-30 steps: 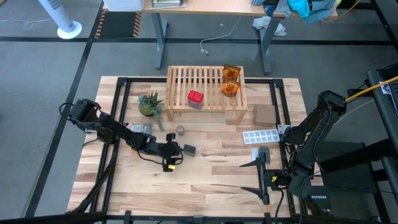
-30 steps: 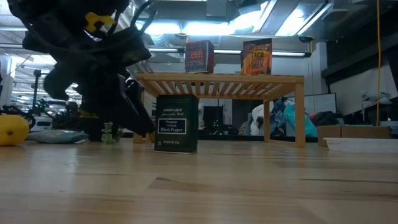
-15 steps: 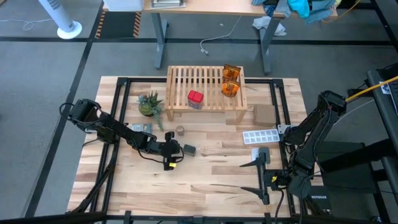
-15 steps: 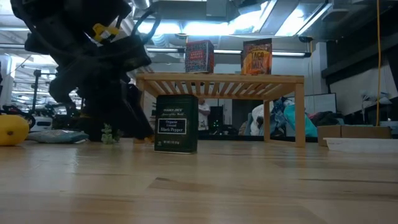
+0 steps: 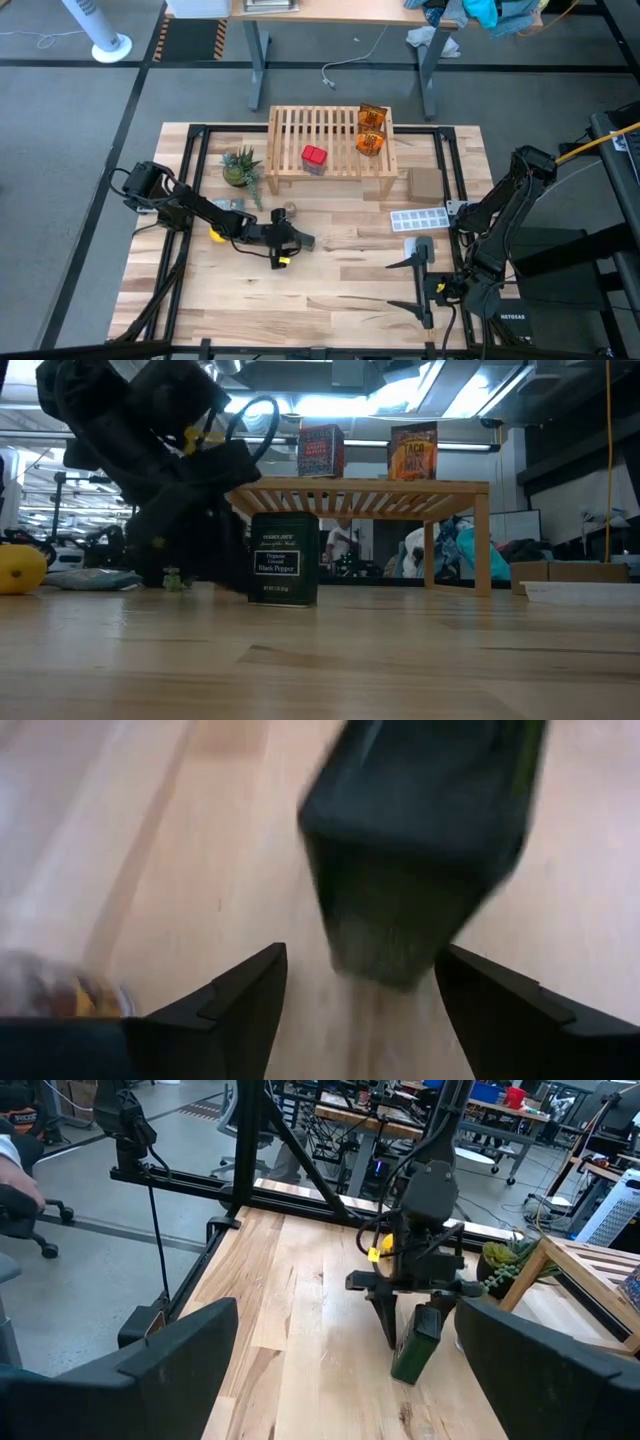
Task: Shelf spices
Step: Put the black seasoning can on the shelf
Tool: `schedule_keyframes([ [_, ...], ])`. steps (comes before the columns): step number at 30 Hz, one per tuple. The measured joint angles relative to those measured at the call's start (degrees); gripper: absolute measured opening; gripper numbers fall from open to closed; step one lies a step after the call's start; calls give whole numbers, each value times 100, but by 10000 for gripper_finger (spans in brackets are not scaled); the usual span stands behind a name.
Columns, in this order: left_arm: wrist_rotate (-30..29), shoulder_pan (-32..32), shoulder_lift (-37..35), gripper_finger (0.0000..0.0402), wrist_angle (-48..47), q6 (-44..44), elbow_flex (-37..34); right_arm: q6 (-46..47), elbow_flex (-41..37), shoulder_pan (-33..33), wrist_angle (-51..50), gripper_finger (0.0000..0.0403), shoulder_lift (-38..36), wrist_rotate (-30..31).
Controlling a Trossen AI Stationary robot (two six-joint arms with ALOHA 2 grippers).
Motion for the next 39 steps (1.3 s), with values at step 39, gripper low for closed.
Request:
schedule_keyframes([
  [39, 30, -334, -582, 103, 1062, 893, 99, 1, 0, 0, -10, 380, 0, -105],
])
